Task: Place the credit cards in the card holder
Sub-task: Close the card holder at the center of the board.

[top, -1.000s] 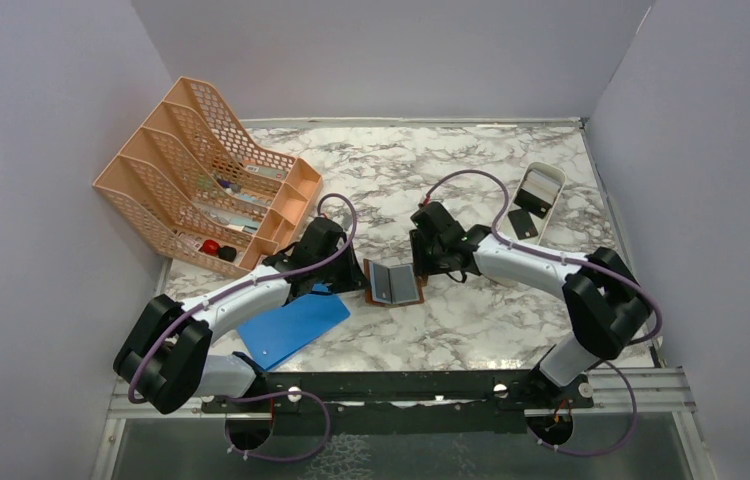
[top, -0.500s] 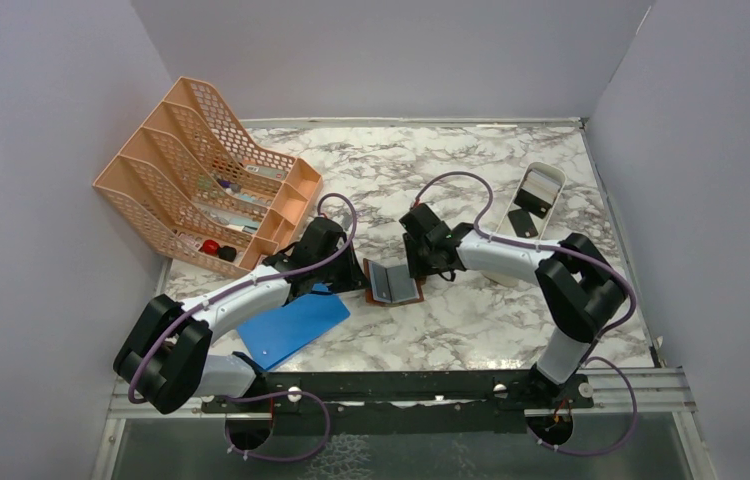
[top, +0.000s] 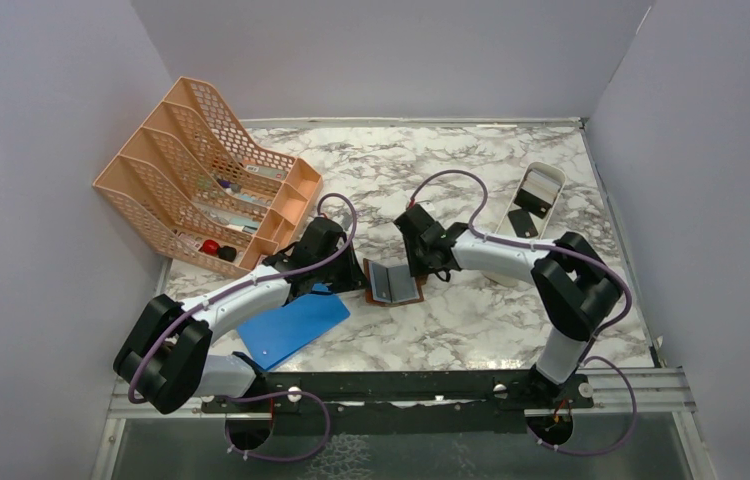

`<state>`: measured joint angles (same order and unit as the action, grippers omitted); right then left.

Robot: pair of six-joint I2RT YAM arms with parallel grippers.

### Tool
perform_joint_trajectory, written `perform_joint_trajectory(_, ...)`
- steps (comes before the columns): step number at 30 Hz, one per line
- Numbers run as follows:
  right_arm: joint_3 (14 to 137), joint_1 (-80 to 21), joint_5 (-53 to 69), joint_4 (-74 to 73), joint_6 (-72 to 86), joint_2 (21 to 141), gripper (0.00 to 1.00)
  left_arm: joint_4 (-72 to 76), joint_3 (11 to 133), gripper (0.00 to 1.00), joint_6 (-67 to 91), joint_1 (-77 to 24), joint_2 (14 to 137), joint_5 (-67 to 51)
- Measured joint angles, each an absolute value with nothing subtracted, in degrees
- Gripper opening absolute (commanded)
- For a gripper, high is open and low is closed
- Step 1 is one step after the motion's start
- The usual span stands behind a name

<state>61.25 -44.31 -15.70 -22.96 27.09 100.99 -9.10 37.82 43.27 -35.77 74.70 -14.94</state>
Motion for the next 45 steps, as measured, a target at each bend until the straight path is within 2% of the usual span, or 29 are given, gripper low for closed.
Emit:
perform_joint_trajectory(7,58.96,-44.58,-18.70,-23.88,27.11,98.91,0.31,-9.17,37.82,0.00,43.94,-35.88,74.70,-14.52)
perform_joint_trajectory(16,56.23,-44.58,-19.03,-25.10,27.42,96.05,0.34,-9.45,37.82,0.00,44.86,-36.12,74.94,-14.00)
perform_joint_trajectory(22,54.81,-44.58,-19.03,-25.82,27.46,93.89,0.34,-9.61,37.82,0.00,45.17,-36.12,75.00,-13.58)
perform_joint_trajectory(25,54.06,-44.58,-19.00,-26.22,27.53,92.95,0.30,-9.61,37.82,0.00,45.25,-36.12,75.00,-13.43)
perform_joint_trajectory(34,51.53,-44.56,-18.70,-24.05,27.55,91.70,0.09,-8.88,37.93,0.28,45.32,-36.12,75.00,-14.57)
perform_joint_trajectory(39,48.73,-44.56,-16.99,-20.43,27.53,90.32,0.06,-4.60,38.48,0.32,45.12,-36.58,75.26,-19.88)
perform_joint_trajectory(45,46.70,-44.56,-12.80,-14.63,27.49,87.81,0.07,4.05,39.86,0.29,45.15,-37.63,79.26,-27.27)
